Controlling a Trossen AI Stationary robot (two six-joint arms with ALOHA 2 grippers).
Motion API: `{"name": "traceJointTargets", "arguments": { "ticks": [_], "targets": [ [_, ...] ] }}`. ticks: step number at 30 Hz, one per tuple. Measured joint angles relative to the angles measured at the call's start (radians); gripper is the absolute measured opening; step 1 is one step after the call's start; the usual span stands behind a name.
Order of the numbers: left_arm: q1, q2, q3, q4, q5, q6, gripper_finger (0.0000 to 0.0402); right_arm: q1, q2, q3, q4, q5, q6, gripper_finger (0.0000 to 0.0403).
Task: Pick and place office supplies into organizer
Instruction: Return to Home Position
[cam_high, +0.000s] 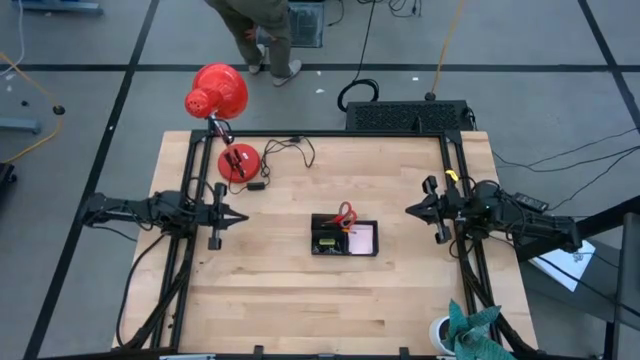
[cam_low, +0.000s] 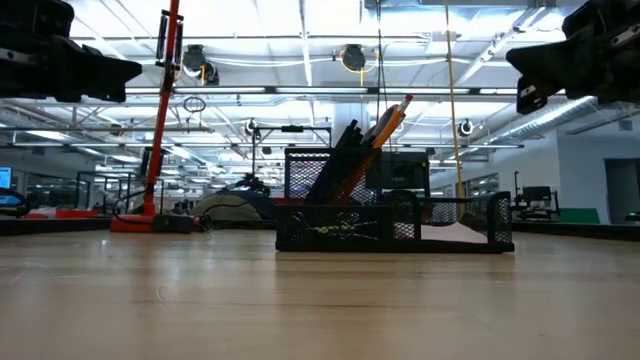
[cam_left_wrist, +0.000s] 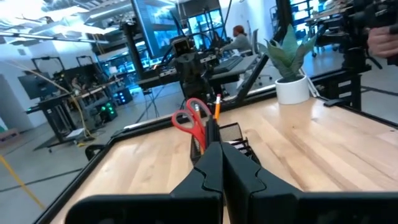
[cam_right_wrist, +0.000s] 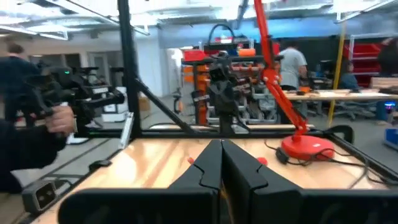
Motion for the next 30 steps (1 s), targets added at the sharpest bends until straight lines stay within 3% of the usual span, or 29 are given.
{"name": "traceJointTargets", "arguments": {
  "ticks": [3, 10, 30],
  "targets": [
    [-0.008, 0.000, 0.000, -0.002, -0.012, 0.000, 0.0000, 0.043, 0.008, 0.000, -0.015, 0.064, 0.000, 0.0000],
    [-0.009, 0.000, 0.000, -0.029, -0.020, -0.017, 0.0000, 0.115, 0.011, 0.000, 0.007, 0.093, -0.051, 0.0000],
    [-0.009, 0.000, 0.001, -0.039, -0.013, -0.043, 0.0000, 0.117, 0.011, 0.000, -0.024, 0.093, -0.061, 0.0000]
  ]
}}
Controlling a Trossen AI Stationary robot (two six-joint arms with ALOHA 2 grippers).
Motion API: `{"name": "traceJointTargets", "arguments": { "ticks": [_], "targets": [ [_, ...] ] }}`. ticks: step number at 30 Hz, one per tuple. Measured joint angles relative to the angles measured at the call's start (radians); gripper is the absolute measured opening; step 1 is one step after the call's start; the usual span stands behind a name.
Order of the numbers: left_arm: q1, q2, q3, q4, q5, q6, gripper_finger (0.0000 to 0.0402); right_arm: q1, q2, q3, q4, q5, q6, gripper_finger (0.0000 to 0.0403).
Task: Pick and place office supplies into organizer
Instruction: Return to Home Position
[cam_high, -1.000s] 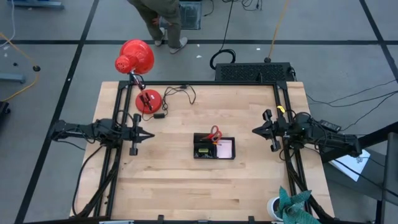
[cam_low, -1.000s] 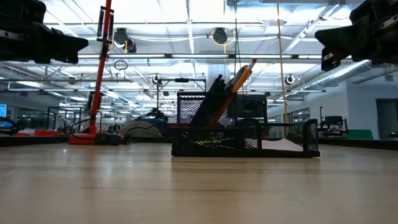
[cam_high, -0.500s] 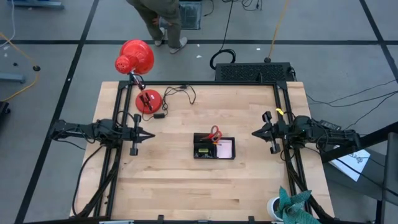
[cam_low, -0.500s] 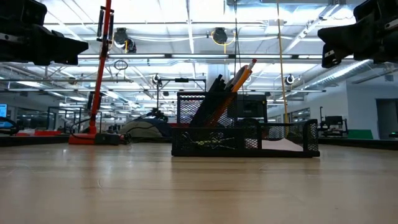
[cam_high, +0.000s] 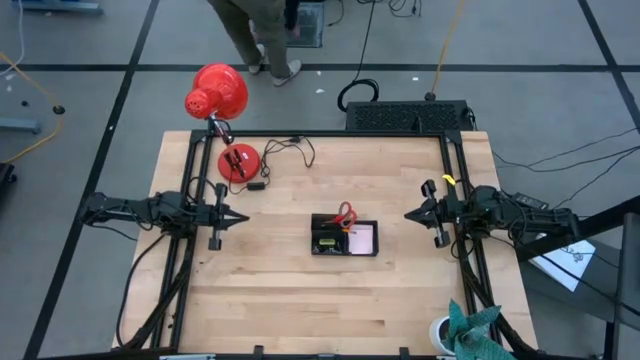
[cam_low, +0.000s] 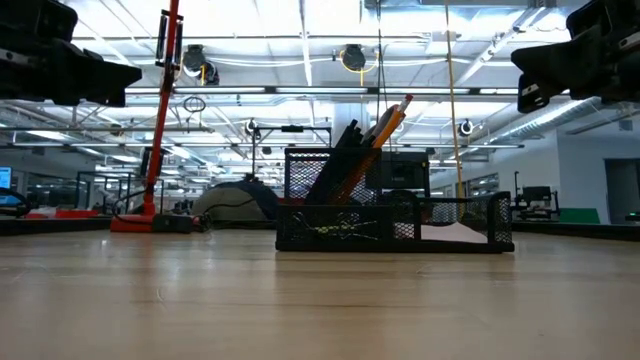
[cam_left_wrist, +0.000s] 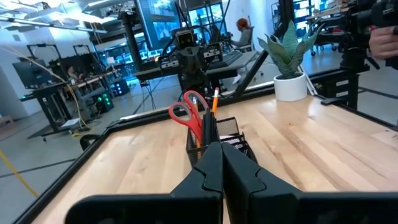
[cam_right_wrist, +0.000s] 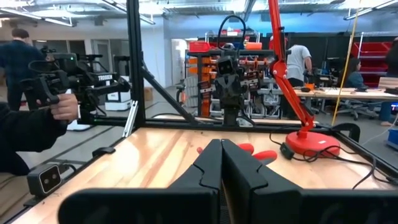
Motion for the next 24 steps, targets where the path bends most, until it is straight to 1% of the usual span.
{"name": "traceJointTargets", "arguments": {
  "ticks": [7, 13, 15, 18, 24],
  "targets": [
    [0.000, 0.000, 0.000, -0.001, 0.000, -0.052, 0.0000, 0.000, 0.000, 0.000, 0.000, -0.006, 0.008, 0.0000],
    [0.000, 0.000, 0.000, -0.001, 0.000, -0.133, 0.0014, 0.000, 0.000, 0.000, 0.000, -0.069, 0.022, 0.0000],
    [0.000, 0.000, 0.000, -0.001, 0.001, -0.140, 0.0015, 0.000, 0.000, 0.000, 0.000, -0.059, 0.032, 0.0000],
    [0.000, 0.000, 0.000, -0.002, 0.003, -0.143, 0.0004, 0.000, 0.000, 0.000, -0.008, -0.051, 0.029, 0.0000],
    [0.000, 0.018, 0.000, -0.002, 0.004, -0.154, 0.0003, 0.000, 0.001, 0.000, -0.038, -0.047, 0.029, 0.0000]
  ]
}}
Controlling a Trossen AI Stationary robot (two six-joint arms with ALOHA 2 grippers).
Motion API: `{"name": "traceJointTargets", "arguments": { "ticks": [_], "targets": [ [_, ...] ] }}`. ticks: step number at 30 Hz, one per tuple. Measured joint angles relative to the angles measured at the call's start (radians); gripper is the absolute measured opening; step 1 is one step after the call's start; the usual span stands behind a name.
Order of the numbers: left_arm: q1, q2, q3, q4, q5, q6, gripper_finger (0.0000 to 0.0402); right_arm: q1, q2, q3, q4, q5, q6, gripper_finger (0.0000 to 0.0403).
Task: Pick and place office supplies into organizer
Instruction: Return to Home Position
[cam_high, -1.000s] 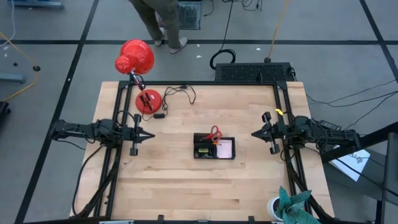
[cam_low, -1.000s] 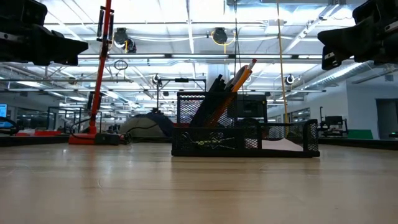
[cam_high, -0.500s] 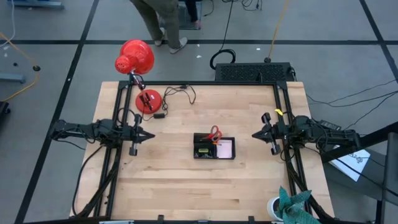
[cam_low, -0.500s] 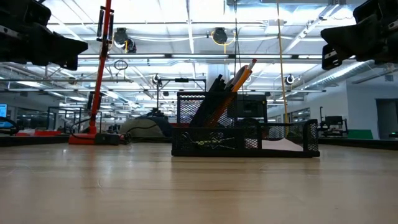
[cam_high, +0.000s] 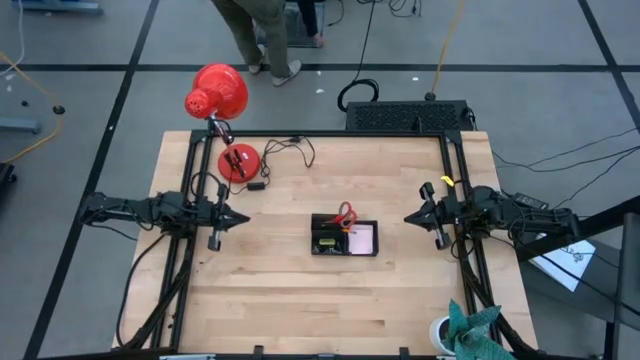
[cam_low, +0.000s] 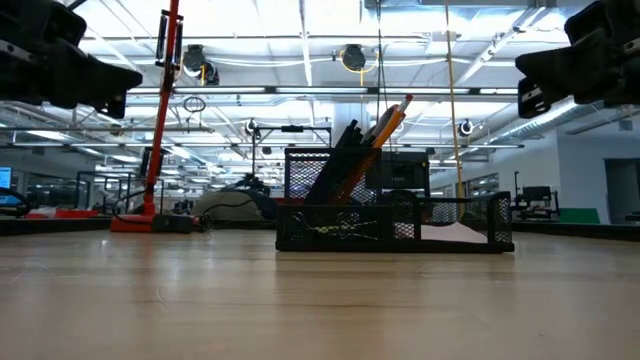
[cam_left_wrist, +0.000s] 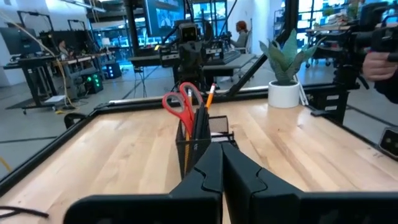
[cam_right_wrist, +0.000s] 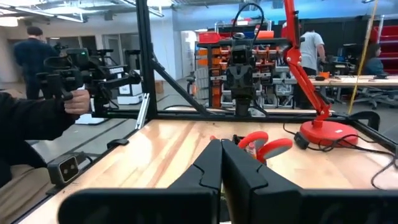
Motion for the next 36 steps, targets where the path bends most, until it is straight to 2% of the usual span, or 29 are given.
{"name": "traceJointTargets", "arguments": {
  "ticks": [5, 10, 13, 36],
  "targets": [
    [0.000, 0.024, -0.001, 0.002, -0.021, 0.000, 0.0014, 0.000, 0.000, 0.000, -0.006, 0.030, -0.013, 0.0000],
    [0.000, 0.042, -0.002, 0.013, -0.021, 0.000, 0.0031, 0.000, 0.000, 0.000, -0.006, 0.015, -0.040, 0.0000],
    [0.000, 0.045, -0.003, 0.023, -0.022, 0.001, 0.0036, 0.000, 0.000, 0.000, -0.005, -0.019, -0.003, 0.0000],
    [0.000, 0.045, -0.003, 0.032, -0.025, 0.001, 0.0035, 0.000, 0.000, 0.000, -0.006, -0.035, 0.032, 0.0000]
  ]
}}
